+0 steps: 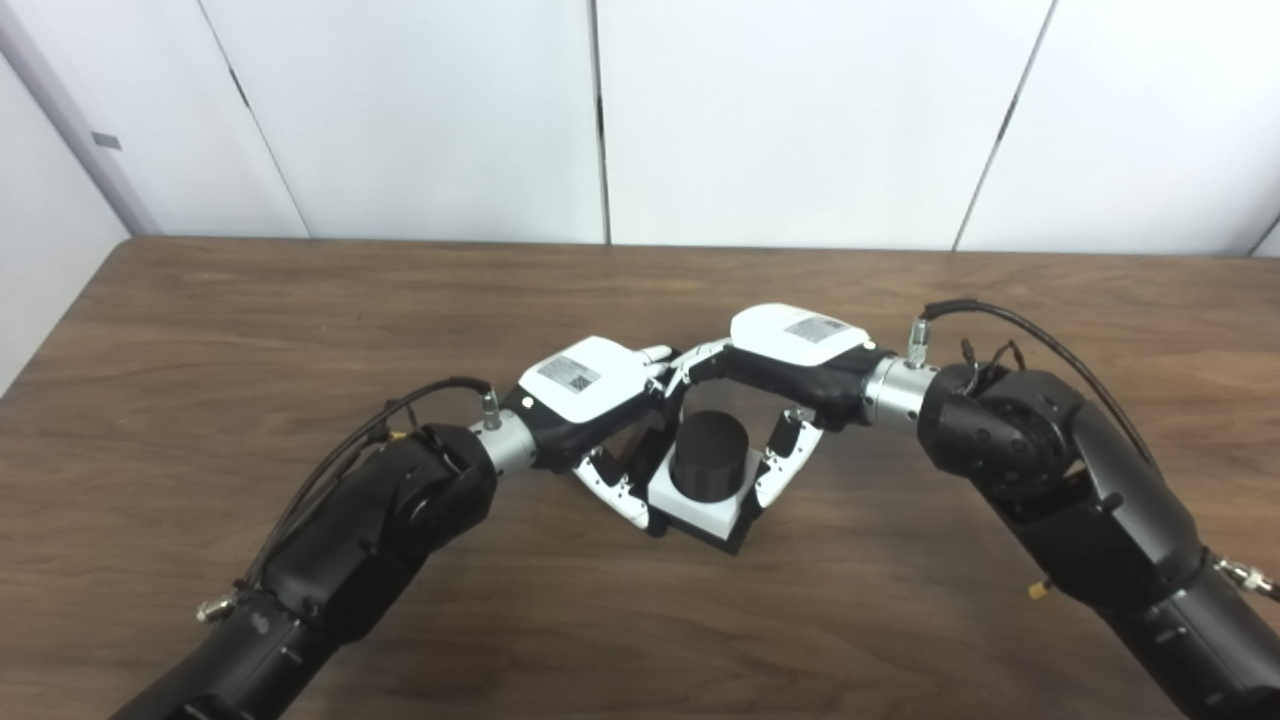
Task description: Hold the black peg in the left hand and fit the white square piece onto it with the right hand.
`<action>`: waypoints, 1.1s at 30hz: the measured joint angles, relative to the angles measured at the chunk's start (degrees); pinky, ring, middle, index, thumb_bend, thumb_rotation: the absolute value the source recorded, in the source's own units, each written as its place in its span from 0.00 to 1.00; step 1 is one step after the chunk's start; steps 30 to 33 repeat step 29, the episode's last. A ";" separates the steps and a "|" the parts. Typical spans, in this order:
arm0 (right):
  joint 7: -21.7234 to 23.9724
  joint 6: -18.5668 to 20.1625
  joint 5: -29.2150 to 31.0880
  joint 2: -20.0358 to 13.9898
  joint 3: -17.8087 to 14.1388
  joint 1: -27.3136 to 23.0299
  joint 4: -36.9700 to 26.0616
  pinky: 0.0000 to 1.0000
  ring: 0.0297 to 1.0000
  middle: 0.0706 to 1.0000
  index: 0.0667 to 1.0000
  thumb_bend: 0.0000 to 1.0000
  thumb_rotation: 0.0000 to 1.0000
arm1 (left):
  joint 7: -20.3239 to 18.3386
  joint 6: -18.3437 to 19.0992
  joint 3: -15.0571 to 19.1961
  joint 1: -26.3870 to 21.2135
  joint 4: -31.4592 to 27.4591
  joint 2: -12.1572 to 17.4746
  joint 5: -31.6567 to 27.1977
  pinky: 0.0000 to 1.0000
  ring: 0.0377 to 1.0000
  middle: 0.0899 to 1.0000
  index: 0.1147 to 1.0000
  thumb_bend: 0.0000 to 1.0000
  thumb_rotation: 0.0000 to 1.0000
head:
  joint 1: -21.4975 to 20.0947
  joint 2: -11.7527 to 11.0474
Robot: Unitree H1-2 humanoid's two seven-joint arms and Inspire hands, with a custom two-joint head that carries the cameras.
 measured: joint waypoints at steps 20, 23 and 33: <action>-0.85 2.45 3.71 -1.88 -10.03 2.62 -0.32 0.69 0.79 0.79 0.67 0.81 0.09 | 0.08 -0.29 0.16 0.02 0.00 0.01 0.01 0.88 0.97 0.93 0.42 0.52 0.08 | -0.97 -0.18; -2.60 3.09 5.03 -2.66 -13.60 3.15 -0.60 0.66 0.79 0.80 0.73 0.79 0.07 | 0.08 -0.49 0.22 0.03 0.00 0.05 -0.01 0.88 0.96 0.93 0.42 0.52 0.08 | -1.14 -0.18; -6.86 3.15 6.67 -2.82 -17.36 7.41 -0.79 0.65 0.77 0.80 0.73 0.78 0.04 | 0.08 -0.80 0.29 0.08 0.00 0.25 -0.04 0.87 0.96 0.92 0.42 0.52 0.08 | -1.85 -0.09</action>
